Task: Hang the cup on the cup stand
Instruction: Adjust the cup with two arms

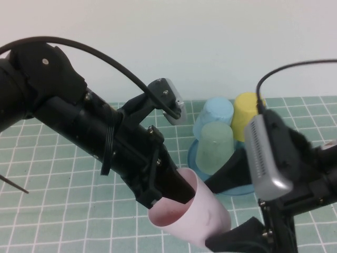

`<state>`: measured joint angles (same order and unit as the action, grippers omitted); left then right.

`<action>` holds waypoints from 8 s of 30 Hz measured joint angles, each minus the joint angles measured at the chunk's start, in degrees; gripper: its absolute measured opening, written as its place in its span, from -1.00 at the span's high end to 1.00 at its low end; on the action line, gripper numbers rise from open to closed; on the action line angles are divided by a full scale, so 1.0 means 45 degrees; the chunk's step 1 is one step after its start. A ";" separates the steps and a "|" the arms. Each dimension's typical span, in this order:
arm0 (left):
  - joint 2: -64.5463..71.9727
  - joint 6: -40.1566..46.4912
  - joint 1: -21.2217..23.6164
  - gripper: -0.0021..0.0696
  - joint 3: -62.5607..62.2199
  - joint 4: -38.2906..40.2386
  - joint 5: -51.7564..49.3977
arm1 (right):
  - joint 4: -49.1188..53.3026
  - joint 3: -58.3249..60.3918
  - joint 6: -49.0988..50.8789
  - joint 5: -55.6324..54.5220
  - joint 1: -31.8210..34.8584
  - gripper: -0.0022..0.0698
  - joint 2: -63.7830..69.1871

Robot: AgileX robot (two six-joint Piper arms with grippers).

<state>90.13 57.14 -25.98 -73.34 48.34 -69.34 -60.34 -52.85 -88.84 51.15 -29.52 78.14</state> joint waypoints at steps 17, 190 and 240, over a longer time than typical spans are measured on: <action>0.0000 0.0081 0.0000 0.91 0.0000 0.0113 -0.0105 | -0.1566 -0.0052 0.0092 0.0998 0.0000 -0.65 0.1440; -0.2173 1.0568 -0.9462 0.91 0.3746 1.0472 1.9330 | -0.8141 0.4223 1.6960 -0.2067 0.4662 -0.75 -0.2523; -0.0851 0.4701 -0.9556 0.88 0.3557 0.3063 2.1382 | -0.7763 0.2157 1.5827 -0.0976 0.4811 -0.74 -0.1726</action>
<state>86.30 78.30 -68.99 -57.33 62.12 26.88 -95.27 -43.14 -17.62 46.76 -7.87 70.37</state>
